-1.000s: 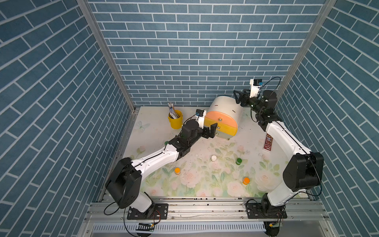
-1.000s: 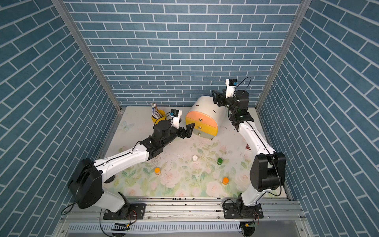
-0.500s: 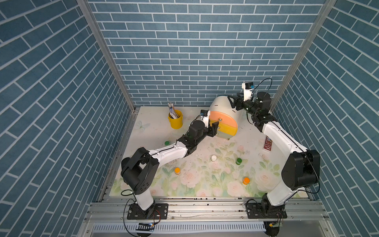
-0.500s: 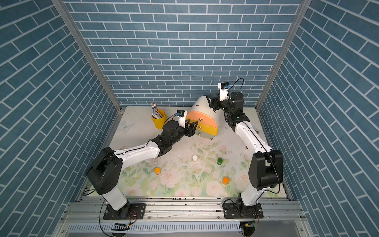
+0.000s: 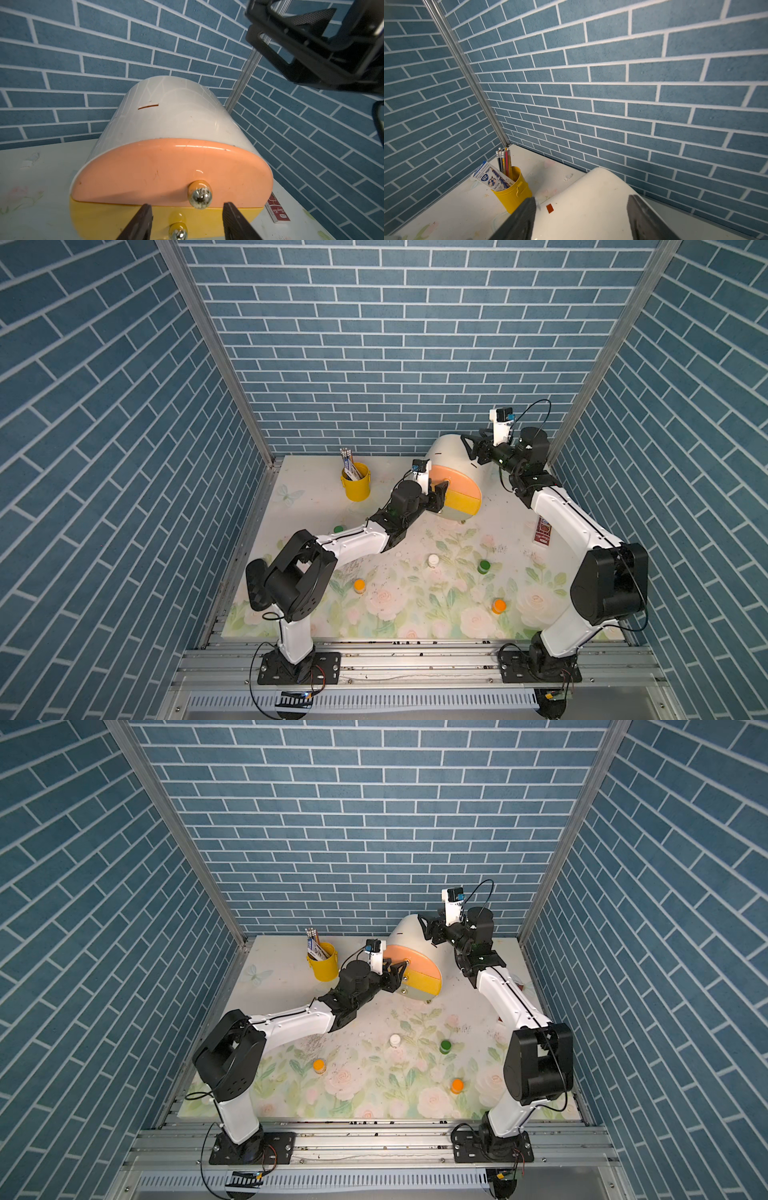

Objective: Put the paint cans in the drawer according to color
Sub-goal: Open the drawer in the storage box.

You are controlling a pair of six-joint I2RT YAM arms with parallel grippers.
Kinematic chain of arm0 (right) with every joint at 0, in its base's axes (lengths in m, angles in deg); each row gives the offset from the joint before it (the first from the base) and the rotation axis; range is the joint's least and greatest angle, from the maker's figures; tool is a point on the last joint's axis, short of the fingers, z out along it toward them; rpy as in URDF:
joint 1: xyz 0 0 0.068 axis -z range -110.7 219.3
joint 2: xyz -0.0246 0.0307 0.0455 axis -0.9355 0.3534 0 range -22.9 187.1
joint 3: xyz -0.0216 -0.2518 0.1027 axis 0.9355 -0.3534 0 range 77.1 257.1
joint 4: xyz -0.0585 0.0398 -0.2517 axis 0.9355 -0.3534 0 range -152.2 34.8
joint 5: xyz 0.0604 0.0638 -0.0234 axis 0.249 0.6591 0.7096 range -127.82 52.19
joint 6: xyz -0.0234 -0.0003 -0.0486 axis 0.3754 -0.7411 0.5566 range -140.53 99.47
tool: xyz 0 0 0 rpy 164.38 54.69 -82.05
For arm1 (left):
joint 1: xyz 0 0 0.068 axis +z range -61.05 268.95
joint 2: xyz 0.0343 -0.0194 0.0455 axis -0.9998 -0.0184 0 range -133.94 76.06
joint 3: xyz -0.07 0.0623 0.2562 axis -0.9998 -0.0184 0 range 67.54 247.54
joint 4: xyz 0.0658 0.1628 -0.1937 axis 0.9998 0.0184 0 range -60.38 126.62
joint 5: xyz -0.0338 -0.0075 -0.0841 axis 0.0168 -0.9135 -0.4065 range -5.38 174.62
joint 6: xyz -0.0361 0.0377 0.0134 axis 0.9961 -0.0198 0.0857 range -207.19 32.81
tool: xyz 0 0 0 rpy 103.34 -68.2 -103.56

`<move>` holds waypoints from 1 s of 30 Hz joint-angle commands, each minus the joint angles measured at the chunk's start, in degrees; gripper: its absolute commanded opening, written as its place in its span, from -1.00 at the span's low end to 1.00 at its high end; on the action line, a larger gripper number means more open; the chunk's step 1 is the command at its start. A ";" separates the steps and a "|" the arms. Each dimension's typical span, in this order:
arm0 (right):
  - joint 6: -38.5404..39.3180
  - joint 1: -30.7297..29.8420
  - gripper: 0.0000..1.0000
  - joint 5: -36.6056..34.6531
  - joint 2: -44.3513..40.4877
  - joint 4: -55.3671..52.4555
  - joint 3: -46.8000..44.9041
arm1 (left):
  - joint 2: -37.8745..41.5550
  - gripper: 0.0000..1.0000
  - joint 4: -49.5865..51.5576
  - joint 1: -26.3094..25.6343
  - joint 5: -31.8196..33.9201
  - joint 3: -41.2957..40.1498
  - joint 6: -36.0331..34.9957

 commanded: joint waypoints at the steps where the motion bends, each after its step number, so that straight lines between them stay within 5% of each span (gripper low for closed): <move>1: 0.21 0.01 0.45 1.24 1.48 2.05 -0.51 | -1.11 0.15 -1.27 -0.46 1.01 1.67 -0.15; 30: 0.20 0.02 0.43 2.03 4.71 3.07 -0.38 | -7.58 -0.34 0.03 -1.16 1.28 7.74 0.41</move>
